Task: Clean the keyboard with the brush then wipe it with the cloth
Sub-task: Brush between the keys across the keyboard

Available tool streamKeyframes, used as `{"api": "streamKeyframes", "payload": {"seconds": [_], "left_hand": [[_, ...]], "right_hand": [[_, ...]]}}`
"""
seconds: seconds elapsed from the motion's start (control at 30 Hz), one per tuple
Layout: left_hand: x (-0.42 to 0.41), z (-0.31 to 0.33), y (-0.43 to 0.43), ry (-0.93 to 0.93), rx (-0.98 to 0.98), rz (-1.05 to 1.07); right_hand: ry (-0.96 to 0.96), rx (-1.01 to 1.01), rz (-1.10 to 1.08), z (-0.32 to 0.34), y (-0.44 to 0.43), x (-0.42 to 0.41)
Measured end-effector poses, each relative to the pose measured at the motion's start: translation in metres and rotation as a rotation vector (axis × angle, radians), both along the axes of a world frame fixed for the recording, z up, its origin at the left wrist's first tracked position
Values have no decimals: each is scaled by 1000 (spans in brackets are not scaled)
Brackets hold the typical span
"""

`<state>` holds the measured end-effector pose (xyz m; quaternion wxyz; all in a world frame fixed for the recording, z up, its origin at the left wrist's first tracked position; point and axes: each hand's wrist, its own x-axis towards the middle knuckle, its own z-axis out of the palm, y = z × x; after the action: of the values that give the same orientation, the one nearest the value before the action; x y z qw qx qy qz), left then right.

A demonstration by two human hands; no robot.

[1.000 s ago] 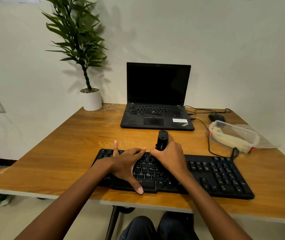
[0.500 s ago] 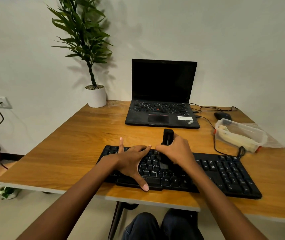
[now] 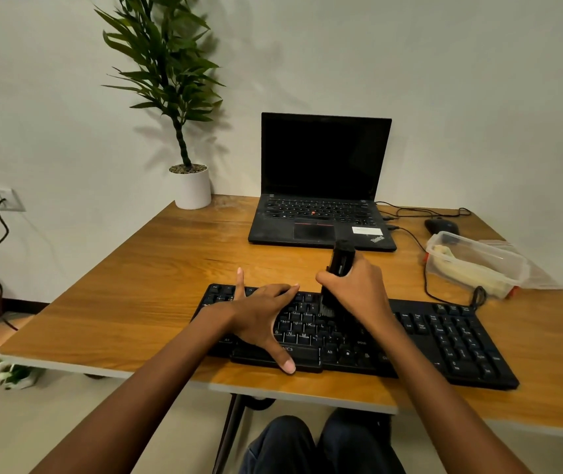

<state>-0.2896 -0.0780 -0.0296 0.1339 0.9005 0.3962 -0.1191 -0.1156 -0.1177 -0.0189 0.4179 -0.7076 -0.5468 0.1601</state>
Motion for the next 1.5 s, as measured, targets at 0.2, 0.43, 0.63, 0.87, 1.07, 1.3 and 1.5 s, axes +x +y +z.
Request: {"api": "streamKeyframes", "payload": {"seconds": [0.2,0.43,0.63,0.87,1.07,1.3,1.5], "left_hand": [[-1,-1,-1,-13,11,-5],[-1,1,-1,-12,-2,1],[-1,-1,-2,-17,4,6],[-1,-1,-2,-26,4,1],[-2,-1,-1,-33,-8,4],[-1,-2,-1,-32,-4,2],[-1,-1,-1,-25,-2,4]], "right_hand": [[-5,26,51,-24,-23,-18],[-1,119,20,-9,-9,-6],[11,-42,97,-14,-20,-6],[-21,113,54,-15,-26,-13],[28,-51,70,-5,-28,-12],[-35,45,15,-23,-48,-33],[-16,53,-41,-1,-28,-17]]}}
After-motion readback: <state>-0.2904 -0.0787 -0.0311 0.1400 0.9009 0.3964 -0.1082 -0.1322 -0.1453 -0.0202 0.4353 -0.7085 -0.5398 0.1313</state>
